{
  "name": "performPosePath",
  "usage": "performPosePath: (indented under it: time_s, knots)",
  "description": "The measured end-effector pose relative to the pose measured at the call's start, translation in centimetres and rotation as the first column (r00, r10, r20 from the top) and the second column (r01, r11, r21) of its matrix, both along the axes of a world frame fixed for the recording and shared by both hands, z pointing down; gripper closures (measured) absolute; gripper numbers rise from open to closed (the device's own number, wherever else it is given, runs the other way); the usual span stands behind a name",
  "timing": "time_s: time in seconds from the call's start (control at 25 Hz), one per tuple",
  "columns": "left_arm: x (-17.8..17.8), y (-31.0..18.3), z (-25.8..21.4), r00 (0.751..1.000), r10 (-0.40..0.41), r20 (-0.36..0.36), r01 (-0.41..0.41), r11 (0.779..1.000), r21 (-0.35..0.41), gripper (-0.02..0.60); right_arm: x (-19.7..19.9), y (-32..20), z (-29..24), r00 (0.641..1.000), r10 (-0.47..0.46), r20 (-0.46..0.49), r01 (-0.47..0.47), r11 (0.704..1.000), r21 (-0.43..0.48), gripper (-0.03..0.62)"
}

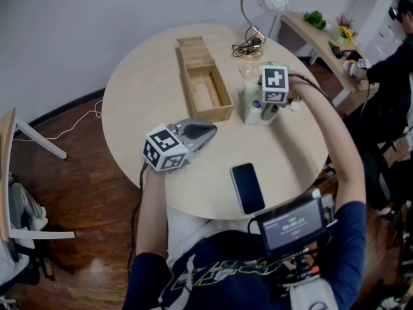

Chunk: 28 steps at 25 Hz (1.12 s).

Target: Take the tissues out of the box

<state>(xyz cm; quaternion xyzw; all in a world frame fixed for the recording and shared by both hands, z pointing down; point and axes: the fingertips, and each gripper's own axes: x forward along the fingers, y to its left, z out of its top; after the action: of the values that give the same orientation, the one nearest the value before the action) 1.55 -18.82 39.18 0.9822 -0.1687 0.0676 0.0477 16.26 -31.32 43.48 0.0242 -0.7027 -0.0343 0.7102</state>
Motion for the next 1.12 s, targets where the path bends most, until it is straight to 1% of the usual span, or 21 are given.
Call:
performPosePath:
  time_s: [0.4,0.6,0.76,0.96,1.12]
  knots:
    - [0.0,0.0,0.0,1.0,-0.001,0.0,0.001,1.0,0.002,0.577,0.2,-0.3,0.2,1.0,0.008,-0.015,-0.008,1.0,0.019,0.025]
    - [0.0,0.0,0.0,1.0,0.001,0.0,-0.001,1.0,0.0,0.577,0.3,0.0,0.5,0.999,0.035,-0.003,-0.035,0.999,0.024,0.008]
    - [0.0,0.0,-0.1,1.0,0.0,0.0,0.0,1.0,0.001,0.577,-0.3,0.1,0.2,1.0,-0.02,-0.008,0.021,0.998,0.059,0.008]
    - [0.1,0.0,0.0,1.0,0.001,0.0,-0.001,1.0,0.0,0.577,-0.5,-0.1,0.0,1.0,-0.013,0.023,0.011,0.998,0.06,0.008]
    - [0.0,-0.2,0.0,1.0,0.0,0.0,0.0,1.0,0.0,0.577,-1.7,0.1,-1.1,0.997,-0.037,0.063,0.032,0.997,0.07,0.008]
